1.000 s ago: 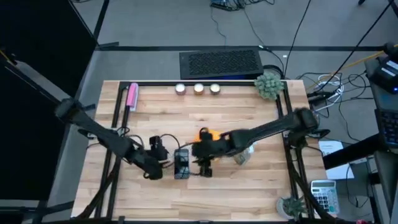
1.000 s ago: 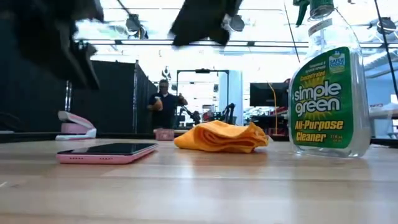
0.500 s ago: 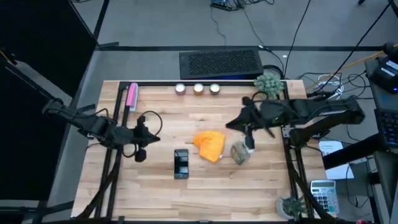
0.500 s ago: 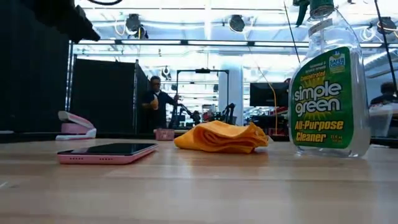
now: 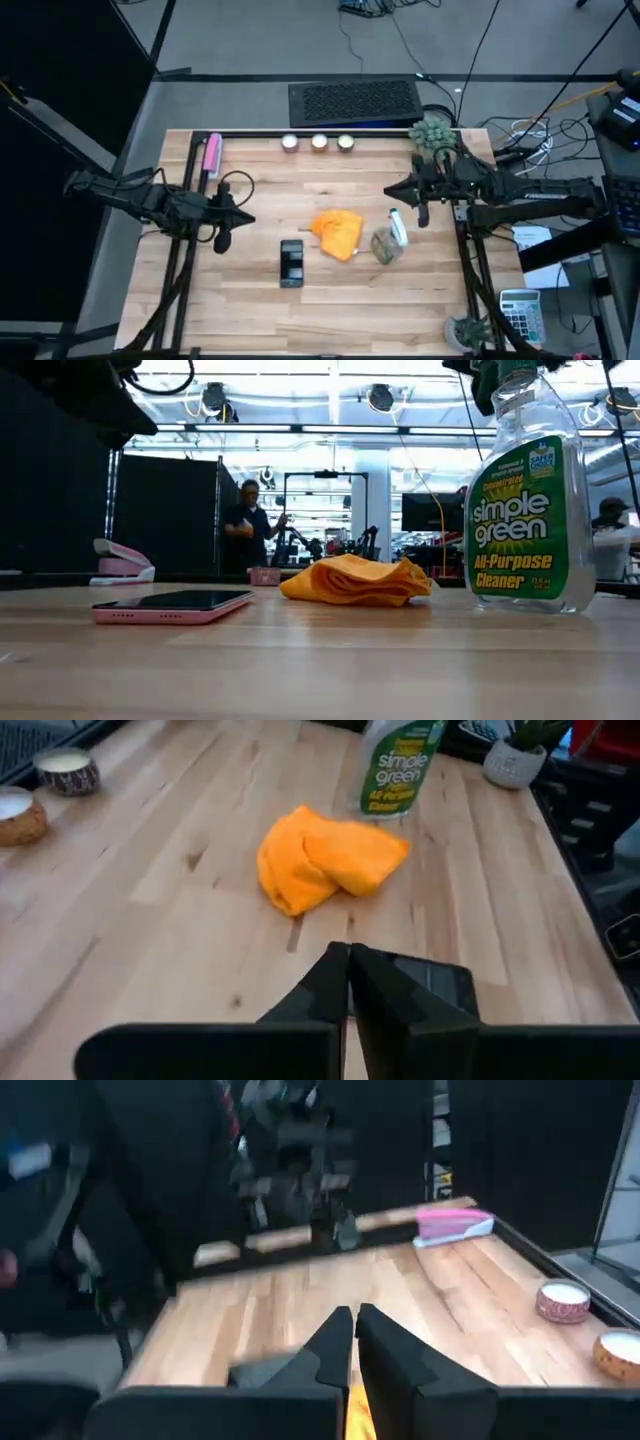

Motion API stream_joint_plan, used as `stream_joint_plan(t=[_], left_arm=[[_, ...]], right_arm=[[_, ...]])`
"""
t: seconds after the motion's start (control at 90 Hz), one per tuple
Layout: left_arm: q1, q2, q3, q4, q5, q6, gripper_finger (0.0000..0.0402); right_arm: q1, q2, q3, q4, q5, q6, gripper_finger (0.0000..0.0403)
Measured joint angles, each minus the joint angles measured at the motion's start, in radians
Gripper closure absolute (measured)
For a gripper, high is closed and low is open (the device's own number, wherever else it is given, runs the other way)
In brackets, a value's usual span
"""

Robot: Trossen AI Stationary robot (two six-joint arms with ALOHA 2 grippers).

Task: Apply microfiber cloth
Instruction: Return to Home Position

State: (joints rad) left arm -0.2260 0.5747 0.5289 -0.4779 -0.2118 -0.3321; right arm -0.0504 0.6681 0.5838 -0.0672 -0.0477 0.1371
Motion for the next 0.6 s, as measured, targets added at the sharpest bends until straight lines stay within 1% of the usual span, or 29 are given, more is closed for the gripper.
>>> stream_joint_plan(t=[0.111,0.211,0.322,0.456,0.6], left_arm=[[0.000,0.000,0.000,-0.001,-0.001,0.000,0.0401],[0.000,0.001,0.000,-0.003,-0.002,0.001,0.0401],[0.000,0.000,0.000,-0.001,-0.003,0.035,0.0401],[0.000,0.001,0.000,0.001,-0.009,0.053,0.0401],[0.000,0.001,0.000,-0.001,-0.013,0.058,0.0401]], right_arm=[[-0.008,-0.075,-0.119,0.119,0.044,-0.009,0.0397],[-0.016,-0.132,-0.227,0.234,0.048,-0.019,0.0397],[-0.026,-0.186,-0.317,0.339,0.048,-0.003,0.0397],[-0.030,-0.237,-0.376,0.355,0.048,0.018,0.0397],[-0.029,-0.293,-0.405,0.358,0.047,0.012,0.0397]])
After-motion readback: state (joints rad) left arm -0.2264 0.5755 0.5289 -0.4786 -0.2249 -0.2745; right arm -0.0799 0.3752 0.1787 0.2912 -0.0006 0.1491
